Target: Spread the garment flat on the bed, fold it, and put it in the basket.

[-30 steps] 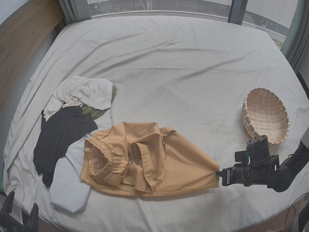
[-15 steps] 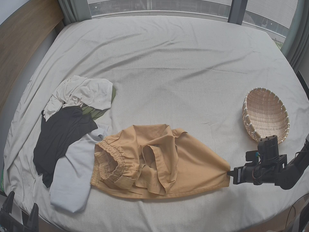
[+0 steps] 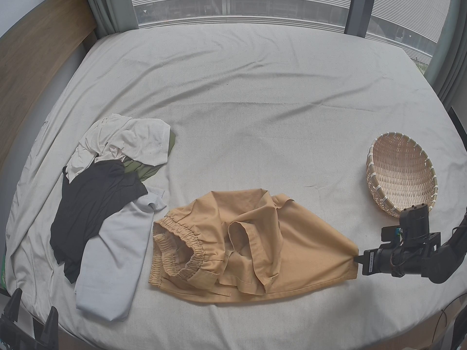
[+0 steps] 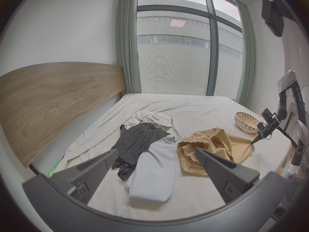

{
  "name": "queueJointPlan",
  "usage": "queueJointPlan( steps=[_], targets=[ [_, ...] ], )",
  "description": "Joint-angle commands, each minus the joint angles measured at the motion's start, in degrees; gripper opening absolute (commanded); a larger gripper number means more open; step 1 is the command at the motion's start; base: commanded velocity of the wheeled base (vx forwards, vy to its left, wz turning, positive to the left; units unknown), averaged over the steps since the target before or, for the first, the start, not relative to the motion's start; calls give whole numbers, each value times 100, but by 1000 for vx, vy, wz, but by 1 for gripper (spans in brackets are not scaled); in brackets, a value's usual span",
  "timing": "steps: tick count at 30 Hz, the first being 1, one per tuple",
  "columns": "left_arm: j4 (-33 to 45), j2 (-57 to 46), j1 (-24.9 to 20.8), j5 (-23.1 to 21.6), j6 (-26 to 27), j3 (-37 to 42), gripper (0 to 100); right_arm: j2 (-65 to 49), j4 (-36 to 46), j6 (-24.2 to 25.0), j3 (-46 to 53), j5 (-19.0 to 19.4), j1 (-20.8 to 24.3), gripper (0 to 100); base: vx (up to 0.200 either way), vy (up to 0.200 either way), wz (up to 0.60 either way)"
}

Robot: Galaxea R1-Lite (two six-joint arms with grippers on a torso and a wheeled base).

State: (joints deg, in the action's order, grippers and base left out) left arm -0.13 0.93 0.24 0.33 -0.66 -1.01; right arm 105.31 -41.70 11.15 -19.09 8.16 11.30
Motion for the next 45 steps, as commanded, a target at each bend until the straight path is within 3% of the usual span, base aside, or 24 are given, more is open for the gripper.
queueJointPlan(
  steps=[1, 12, 34, 35, 40, 45],
  targets=[
    [-4, -75, 2, 2, -4, 101, 100, 7, -4, -8, 55, 11, -40, 0, 0, 0, 0],
    [-4, -75, 2, 2, -13, 101, 100, -2, -4, -122, 90, 19, -313, 0, 0, 0, 0],
    [-4, -75, 2, 2, -31, 101, 100, 51, 4, -193, 107, 37, -427, 0, 0, 0, 0],
    [-4, -75, 2, 2, -31, 101, 100, 51, 4, -201, 142, 37, -436, 100, 0, 0, 0],
    [-4, -75, 2, 2, -31, 101, 100, 59, -110, -87, 178, 19, -427, 100, 0, 0, 0],
    [-13, -75, 2, -7, -48, 101, 100, -749, -1121, -131, 222, 37, -216, 100, 0, 0, 0]
  ],
)
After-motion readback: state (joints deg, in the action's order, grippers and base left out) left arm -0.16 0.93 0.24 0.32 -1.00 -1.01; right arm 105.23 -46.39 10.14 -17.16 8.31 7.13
